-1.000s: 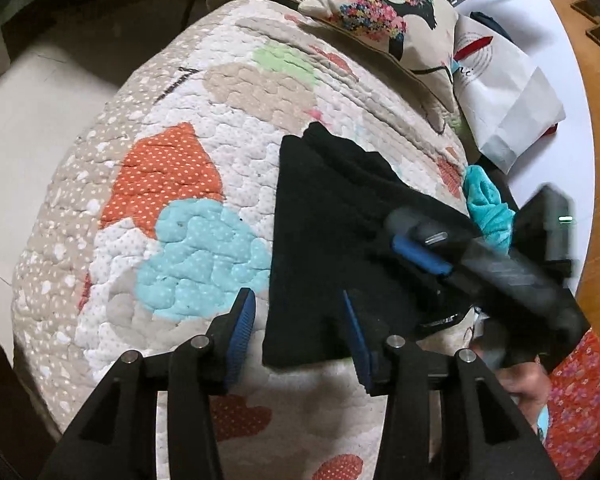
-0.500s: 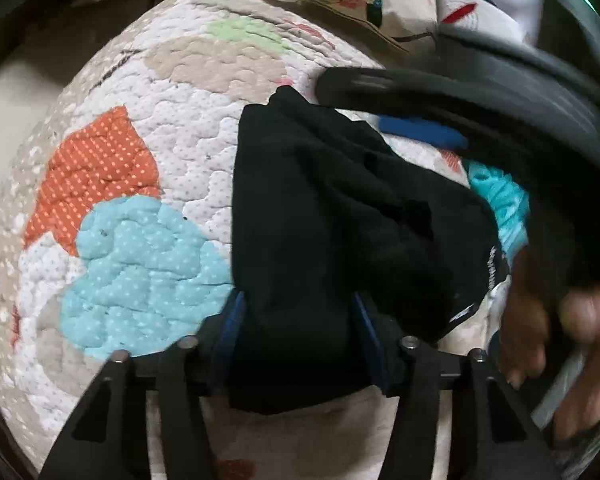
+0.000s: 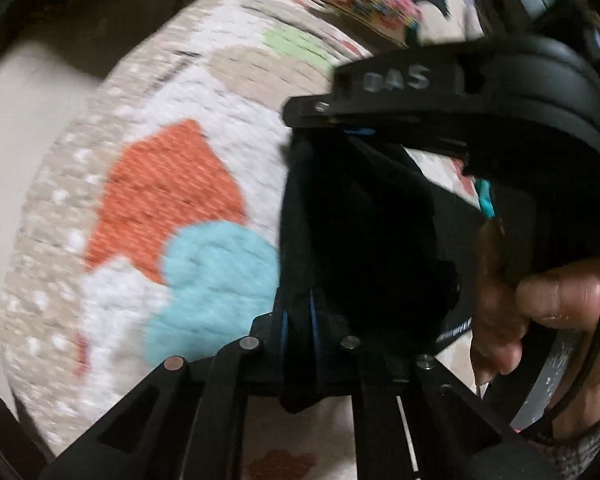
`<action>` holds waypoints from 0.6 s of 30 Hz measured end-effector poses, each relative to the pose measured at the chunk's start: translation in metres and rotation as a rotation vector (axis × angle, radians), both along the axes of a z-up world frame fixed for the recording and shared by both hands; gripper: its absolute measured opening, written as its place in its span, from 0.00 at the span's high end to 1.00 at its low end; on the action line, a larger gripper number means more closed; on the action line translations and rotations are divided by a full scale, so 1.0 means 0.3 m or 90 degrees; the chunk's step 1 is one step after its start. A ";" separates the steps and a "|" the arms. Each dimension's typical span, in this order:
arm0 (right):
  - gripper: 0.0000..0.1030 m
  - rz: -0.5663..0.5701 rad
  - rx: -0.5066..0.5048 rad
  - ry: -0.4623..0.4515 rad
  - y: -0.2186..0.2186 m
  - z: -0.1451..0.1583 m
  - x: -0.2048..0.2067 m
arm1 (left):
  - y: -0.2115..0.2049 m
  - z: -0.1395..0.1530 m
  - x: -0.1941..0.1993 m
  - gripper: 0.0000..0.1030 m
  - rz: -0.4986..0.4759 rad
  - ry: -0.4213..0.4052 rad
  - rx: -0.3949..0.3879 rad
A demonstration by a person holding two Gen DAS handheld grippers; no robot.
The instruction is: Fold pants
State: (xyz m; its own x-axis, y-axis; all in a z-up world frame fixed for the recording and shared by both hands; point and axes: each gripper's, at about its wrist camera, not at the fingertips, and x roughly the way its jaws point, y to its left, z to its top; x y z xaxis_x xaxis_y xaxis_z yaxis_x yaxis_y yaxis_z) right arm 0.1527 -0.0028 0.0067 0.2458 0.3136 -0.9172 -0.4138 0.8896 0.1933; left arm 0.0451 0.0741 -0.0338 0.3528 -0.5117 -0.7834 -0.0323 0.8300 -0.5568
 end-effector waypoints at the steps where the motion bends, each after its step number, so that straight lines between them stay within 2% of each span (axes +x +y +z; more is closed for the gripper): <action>1: 0.89 -0.007 0.012 0.005 0.012 0.003 0.017 | 0.018 0.001 0.005 0.91 0.008 0.001 -0.001; 5: 0.89 -0.021 0.039 0.015 0.067 -0.004 0.054 | 0.082 0.005 0.021 0.91 0.042 0.003 -0.001; 7: 0.83 -0.027 0.028 0.027 0.085 -0.039 0.078 | 0.078 -0.002 0.020 0.90 0.042 0.012 -0.002; 8: 0.77 -0.028 0.030 0.030 0.080 -0.046 0.082 | 0.079 -0.004 0.016 0.88 0.042 0.013 0.001; 9: 0.76 -0.030 0.041 0.032 0.067 -0.043 0.085 | 0.077 -0.001 0.016 0.88 0.042 0.013 0.000; 10: 0.72 -0.038 0.052 0.031 0.047 -0.030 0.085 | 0.078 0.003 0.015 0.88 0.046 0.013 -0.003; 11: 0.63 -0.052 0.062 0.023 0.017 -0.008 0.084 | 0.091 0.013 0.014 0.88 0.054 0.008 -0.011; 13: 0.50 -0.098 0.073 -0.022 -0.073 0.060 0.059 | 0.121 0.041 0.006 0.88 0.081 -0.015 0.000; 15: 0.48 -0.130 0.076 -0.049 -0.156 0.109 0.011 | 0.149 0.066 -0.002 0.88 0.100 -0.040 0.013; 18: 0.48 -0.175 0.116 -0.049 -0.265 0.128 -0.099 | 0.149 0.095 0.007 0.88 0.102 -0.069 0.048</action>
State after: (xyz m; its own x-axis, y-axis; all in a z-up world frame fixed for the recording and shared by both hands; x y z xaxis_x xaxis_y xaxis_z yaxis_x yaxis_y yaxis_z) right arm 0.1230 -0.0823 0.0451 0.4107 0.3835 -0.8272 -0.1825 0.9235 0.3375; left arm 0.0471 0.1189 -0.0052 0.5088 -0.3829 -0.7710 -0.1114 0.8588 -0.5000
